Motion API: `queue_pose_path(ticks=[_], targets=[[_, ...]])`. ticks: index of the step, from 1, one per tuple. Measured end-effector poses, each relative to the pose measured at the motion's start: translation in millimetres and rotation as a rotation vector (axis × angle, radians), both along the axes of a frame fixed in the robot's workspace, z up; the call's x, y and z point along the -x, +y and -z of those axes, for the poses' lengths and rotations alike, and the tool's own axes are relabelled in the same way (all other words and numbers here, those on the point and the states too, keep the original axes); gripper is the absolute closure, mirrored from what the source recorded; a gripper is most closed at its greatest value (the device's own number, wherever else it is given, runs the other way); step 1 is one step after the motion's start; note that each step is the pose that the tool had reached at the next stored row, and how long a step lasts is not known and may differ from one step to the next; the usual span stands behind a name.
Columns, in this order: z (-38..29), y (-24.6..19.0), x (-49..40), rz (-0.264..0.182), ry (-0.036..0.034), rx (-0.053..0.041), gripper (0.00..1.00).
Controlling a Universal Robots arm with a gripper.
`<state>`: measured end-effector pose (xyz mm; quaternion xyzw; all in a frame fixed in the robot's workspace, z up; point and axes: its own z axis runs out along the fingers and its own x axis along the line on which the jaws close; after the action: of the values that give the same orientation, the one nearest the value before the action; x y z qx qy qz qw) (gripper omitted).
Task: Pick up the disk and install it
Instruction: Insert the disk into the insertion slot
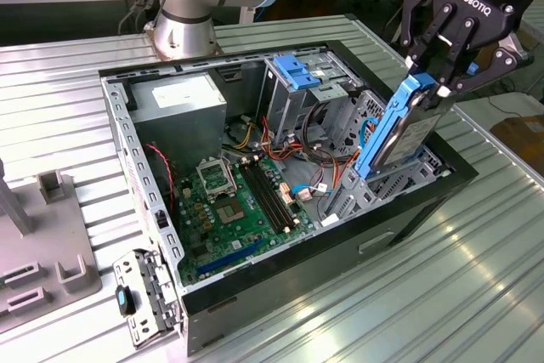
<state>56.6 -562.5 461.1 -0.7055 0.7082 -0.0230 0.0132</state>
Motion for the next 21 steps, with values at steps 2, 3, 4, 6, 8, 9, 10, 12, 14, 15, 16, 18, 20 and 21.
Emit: queue_pose_path(ticks=[2, 3, 4, 6, 8, 9, 10, 12, 14, 15, 16, 18, 20, 21], targets=[[3.9, 0.0, -0.1, 0.015, -0.0002, -0.0002, 0.64], [5.6, 0.0, 0.0, 0.023, 0.0, -0.0005, 0.64], [6.3, 0.0, -0.8, 0.023, -0.0029, -0.0008, 0.64], [6.5, 0.0, -0.7, 0.023, -0.0034, -0.0009, 0.64], [5.1, -0.1, -0.7, 0.023, -0.0035, -0.0018, 0.64], [2.7, -0.2, -0.6, 0.023, -0.0035, -0.0031, 0.64], [-0.1, -0.3, -0.6, 0.023, -0.0036, -0.0031, 0.64], [-6.9, -0.1, -0.7, 0.023, -0.0036, -0.0014, 0.64], [-9.1, -0.1, -0.7, 0.023, -0.0036, -0.0013, 0.64], [-9.3, 0.0, -0.8, 0.023, -0.0036, -0.0012, 0.64], [-9.4, -0.1, -0.7, 0.023, -0.0037, -0.001, 0.64], [-17.3, 0.0, -0.7, 0.023, -0.0037, -0.001, 0.64], [-23.4, 0.0, 0.0, 0.023, -0.0131, -0.0009, 0.64], [-23.3, 0.0, 1.1, 0.023, -0.0429, -0.0019, 0.64]])
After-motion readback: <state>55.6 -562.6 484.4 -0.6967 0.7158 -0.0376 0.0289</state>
